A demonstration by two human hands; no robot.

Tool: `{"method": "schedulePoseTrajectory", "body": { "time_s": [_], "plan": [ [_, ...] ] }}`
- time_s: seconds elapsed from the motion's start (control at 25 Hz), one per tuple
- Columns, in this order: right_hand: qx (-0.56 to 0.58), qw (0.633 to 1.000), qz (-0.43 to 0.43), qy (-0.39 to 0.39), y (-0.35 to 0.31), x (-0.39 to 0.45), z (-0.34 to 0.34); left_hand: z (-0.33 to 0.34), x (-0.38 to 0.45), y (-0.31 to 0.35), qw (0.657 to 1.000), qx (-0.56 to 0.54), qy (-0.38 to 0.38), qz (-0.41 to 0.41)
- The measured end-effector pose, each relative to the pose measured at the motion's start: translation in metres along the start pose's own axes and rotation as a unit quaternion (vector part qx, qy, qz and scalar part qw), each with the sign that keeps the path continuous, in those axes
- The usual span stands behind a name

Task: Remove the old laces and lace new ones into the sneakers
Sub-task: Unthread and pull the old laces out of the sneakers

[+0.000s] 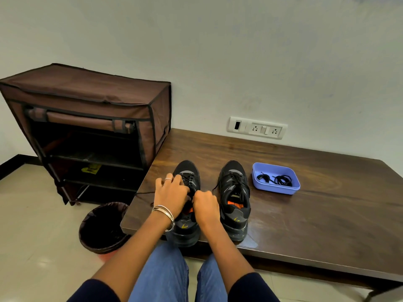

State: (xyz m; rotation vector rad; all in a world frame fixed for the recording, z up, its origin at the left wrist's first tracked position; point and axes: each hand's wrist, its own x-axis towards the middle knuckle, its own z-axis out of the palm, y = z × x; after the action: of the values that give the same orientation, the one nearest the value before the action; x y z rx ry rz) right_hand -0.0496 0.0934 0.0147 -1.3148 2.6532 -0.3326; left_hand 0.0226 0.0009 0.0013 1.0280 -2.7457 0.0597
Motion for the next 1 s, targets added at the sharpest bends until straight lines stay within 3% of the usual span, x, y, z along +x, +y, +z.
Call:
{"method": "schedulePoseTrajectory", "body": {
  "time_s": [0.08, 0.16, 0.2, 0.24, 0.28, 0.32, 0.36, 0.44, 0.48, 0.6, 0.68, 0.76, 0.88, 1.0],
  "plan": [
    [-0.001, 1.0, 0.006, 0.007, 0.001, 0.0, 0.0, 0.009, -0.001, 0.001, 0.997, -0.042, 0.059, 0.014],
    [-0.002, 1.0, 0.007, 0.014, 0.001, 0.0, 0.001, 0.008, 0.0, -0.007, 0.974, -0.221, 0.033, -0.04],
    [-0.002, 1.0, 0.006, 0.016, 0.001, -0.001, 0.001, 0.002, 0.002, -0.012, 0.919, -0.379, 0.011, -0.111],
    [-0.003, 1.0, 0.005, 0.02, 0.001, -0.001, 0.001, -0.006, 0.001, -0.016, 0.823, -0.534, -0.001, -0.191],
    [-0.003, 1.0, 0.005, 0.024, 0.0, -0.001, 0.001, -0.012, -0.002, -0.022, 0.736, -0.624, 0.012, -0.264],
    [-0.006, 1.0, 0.004, 0.026, 0.0, -0.001, 0.002, -0.016, -0.005, -0.03, 0.696, -0.642, 0.032, -0.318],
    [-0.009, 1.0, 0.001, 0.024, 0.0, 0.0, 0.002, -0.016, -0.004, -0.038, 0.74, -0.569, 0.052, -0.354],
    [-0.015, 1.0, -0.003, 0.012, -0.003, -0.001, 0.002, -0.016, -0.009, -0.05, 0.861, -0.325, 0.039, -0.389],
    [-0.018, 1.0, -0.003, 0.008, -0.004, -0.001, 0.002, -0.017, -0.012, -0.05, 0.889, -0.256, 0.036, -0.378],
    [-0.026, 1.0, -0.004, 0.0, -0.005, -0.001, 0.001, -0.021, -0.011, -0.028, 0.923, -0.302, 0.058, -0.231],
    [-0.028, 1.0, -0.002, -0.009, -0.006, -0.001, -0.001, -0.019, -0.01, -0.005, 0.946, -0.263, -0.011, -0.188],
    [-0.04, 0.999, -0.02, 0.007, -0.009, -0.002, -0.002, -0.015, -0.012, 0.011, 0.96, -0.192, -0.042, -0.202],
    [-0.085, 0.987, -0.129, 0.052, -0.006, 0.007, 0.006, -0.004, -0.02, 0.017, 0.955, -0.191, 0.003, -0.227],
    [-0.079, 0.982, -0.168, 0.024, -0.006, 0.024, 0.006, 0.008, -0.028, 0.011, 0.956, -0.195, 0.033, -0.219]
  ]
}}
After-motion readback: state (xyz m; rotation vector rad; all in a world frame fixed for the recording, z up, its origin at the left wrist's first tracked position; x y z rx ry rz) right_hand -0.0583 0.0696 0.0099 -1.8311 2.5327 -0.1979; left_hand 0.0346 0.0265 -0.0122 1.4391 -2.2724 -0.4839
